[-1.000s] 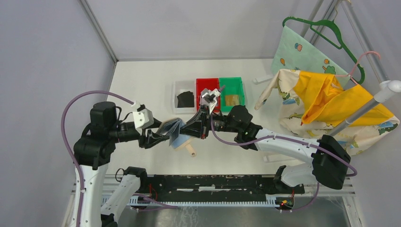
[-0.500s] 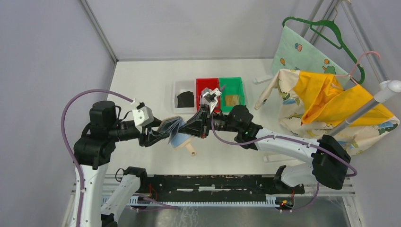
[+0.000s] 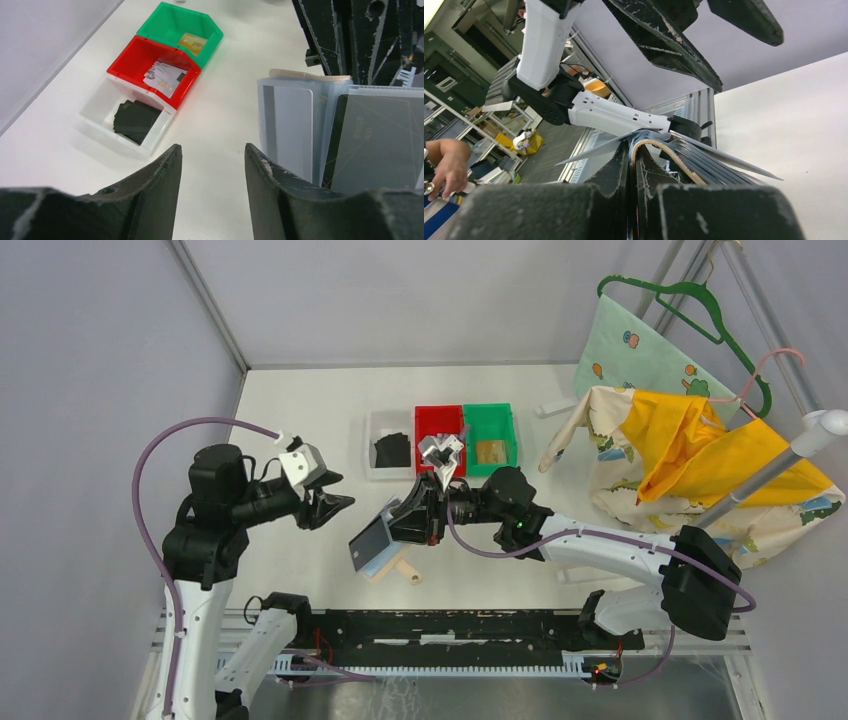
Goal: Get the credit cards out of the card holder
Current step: Remove the credit card from the card holder.
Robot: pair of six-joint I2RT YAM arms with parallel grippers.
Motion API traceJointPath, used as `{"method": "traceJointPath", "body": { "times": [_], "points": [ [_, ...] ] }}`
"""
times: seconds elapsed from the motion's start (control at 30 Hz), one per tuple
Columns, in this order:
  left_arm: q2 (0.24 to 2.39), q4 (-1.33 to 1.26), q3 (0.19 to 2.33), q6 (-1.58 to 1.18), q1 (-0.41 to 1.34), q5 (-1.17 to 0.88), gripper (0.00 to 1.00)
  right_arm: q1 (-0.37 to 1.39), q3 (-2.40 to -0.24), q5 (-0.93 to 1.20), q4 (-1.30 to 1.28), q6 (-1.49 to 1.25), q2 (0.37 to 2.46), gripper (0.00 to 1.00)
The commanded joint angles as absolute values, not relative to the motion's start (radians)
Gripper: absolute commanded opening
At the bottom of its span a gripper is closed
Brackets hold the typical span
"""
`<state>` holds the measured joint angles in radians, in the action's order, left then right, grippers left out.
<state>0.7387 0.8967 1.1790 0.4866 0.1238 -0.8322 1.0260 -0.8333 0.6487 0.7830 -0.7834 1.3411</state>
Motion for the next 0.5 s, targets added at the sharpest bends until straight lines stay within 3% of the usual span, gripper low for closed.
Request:
{"method": "traceJointPath", "body": {
  "times": [0.0,0.3,0.47],
  "points": [
    [0.740,0.892,1.182,0.480,0.120,-0.952,0.58,1.029,-0.867,0.689,0.915,-0.798,1.311,0.00],
    [0.841,1.296,1.300,0.772,0.120,-1.174,0.63,1.028,-0.847,0.724,0.958,-0.778,1.285,0.00],
    [0.904,1.401,1.370,0.817,0.120,-1.277,0.81,1.029,-0.869,0.832,0.944,-0.726,1.274,0.00]
  ]
}}
